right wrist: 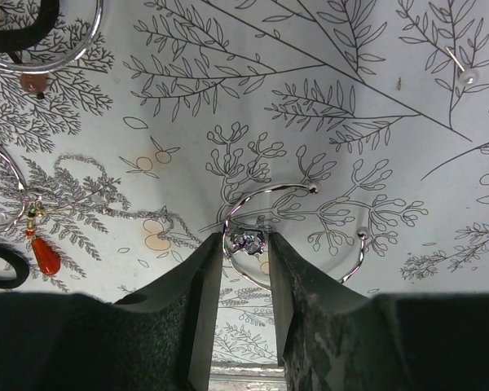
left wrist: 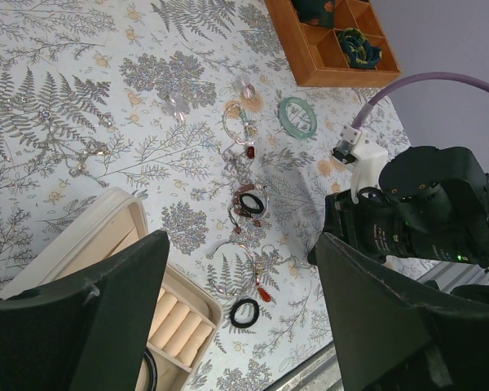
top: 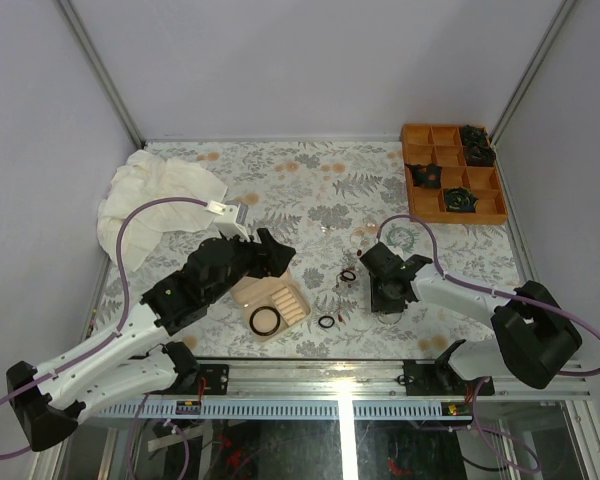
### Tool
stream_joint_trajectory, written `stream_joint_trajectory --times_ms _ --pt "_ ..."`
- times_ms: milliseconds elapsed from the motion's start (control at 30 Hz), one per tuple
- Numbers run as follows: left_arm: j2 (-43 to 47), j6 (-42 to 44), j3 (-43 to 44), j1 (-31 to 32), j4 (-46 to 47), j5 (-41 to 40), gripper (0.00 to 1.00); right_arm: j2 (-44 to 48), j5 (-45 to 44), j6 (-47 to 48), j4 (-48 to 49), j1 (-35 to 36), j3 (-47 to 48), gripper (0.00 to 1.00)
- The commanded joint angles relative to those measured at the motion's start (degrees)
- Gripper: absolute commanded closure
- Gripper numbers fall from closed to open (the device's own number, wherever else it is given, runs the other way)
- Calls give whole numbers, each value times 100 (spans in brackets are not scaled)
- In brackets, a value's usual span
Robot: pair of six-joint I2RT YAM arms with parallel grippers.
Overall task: Organize the mixed jewelry
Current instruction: Pick up the jewelry from the center of the board.
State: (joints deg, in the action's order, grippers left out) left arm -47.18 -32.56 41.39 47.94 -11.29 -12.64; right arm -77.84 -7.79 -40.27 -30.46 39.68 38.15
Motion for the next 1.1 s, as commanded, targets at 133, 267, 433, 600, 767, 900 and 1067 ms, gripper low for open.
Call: stream_joint_trajectory --times_ms 133,267,433,600,767,900,1067 --pt "40 12 123 -22 34 -72 27 6 68 64 99 -26 -71 71" --pt "39 4 124 -22 30 -74 27 120 12 73 23 -22 -42 77" --pt "48 -14 139 -16 9 -63 27 358 -58 102 -126 -22 90 80" --pt "86 -36 160 -20 -29 -54 27 682 -98 163 -282 -22 265 81" --pt "178 -83 178 -26 -98 -51 27 971 -61 201 -399 -22 432 82" --pt "292 -125 200 -25 -198 -45 27 1171 -55 262 -548 -5 614 82" --pt "558 -160 128 -14 -275 37 27 1278 -88 379 -767 54 982 82"
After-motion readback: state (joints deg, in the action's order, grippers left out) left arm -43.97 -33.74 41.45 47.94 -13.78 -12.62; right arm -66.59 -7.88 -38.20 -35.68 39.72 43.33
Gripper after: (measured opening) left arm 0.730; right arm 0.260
